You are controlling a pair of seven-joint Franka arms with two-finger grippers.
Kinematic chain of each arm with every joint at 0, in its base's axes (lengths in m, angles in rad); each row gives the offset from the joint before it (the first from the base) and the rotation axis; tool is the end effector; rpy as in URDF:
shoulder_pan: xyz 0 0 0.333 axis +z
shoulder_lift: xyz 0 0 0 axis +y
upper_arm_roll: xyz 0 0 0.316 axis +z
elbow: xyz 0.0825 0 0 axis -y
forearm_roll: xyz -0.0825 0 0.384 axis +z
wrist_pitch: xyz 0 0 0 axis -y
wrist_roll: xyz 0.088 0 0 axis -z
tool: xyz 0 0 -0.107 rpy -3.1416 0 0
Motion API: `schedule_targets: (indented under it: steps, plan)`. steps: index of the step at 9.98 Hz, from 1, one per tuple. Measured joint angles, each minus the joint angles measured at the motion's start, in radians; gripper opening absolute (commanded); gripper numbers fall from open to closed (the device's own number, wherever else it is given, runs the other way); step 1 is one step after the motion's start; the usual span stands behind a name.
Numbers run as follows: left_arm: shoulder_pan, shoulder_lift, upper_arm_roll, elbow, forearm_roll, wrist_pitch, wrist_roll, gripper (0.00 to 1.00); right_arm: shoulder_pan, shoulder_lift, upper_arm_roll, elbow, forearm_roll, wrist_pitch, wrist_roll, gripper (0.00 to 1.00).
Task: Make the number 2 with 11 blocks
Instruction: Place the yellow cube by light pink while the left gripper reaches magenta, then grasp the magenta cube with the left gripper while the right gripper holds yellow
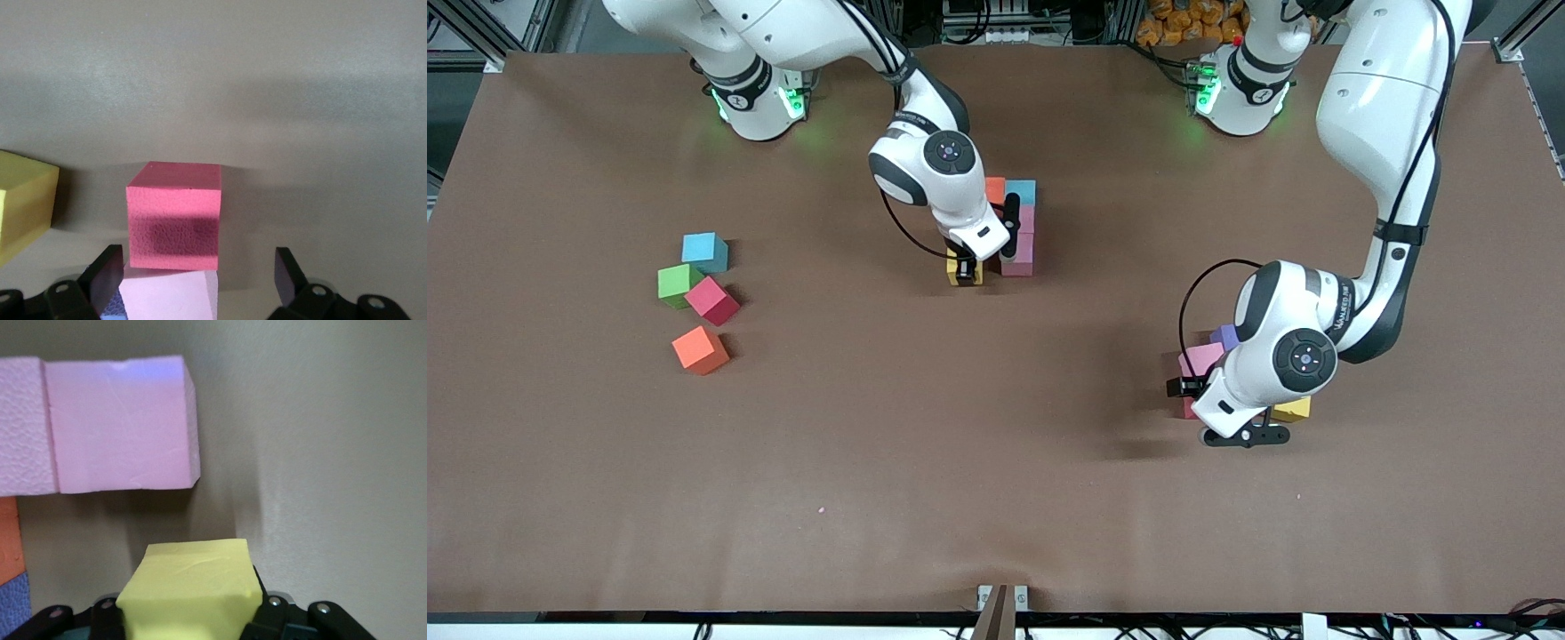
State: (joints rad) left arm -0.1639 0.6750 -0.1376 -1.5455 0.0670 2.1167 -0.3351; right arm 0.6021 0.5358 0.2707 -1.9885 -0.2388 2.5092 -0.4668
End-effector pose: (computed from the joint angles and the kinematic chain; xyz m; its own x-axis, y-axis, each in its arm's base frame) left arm 0.6679 -0.1903 0.2493 0.9946 0.0216 -0.1018 0.0216 -0.9998 -0.0013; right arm 0.3940 0.4664 0.2001 0.0757 0.9971 0.0095 0.9971 -0.0758 0.0116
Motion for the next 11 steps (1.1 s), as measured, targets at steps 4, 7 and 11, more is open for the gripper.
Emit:
schedule_targets:
  steps: [4, 7, 11]
  plan:
    - [0.001, 0.016, 0.010, 0.001, 0.000, 0.018, 0.056, 1.00, 0.017, 0.028, 0.011, 0.028, 0.000, 0.002, -0.002, 0.28]
    - [0.004, 0.017, 0.019, 0.002, 0.001, 0.019, 0.072, 1.00, 0.029, 0.042, 0.011, 0.044, 0.000, 0.000, -0.002, 0.28]
    - [0.004, 0.029, 0.019, 0.002, 0.028, 0.019, 0.073, 1.00, 0.029, 0.057, 0.011, 0.056, 0.000, -0.001, -0.002, 0.28]
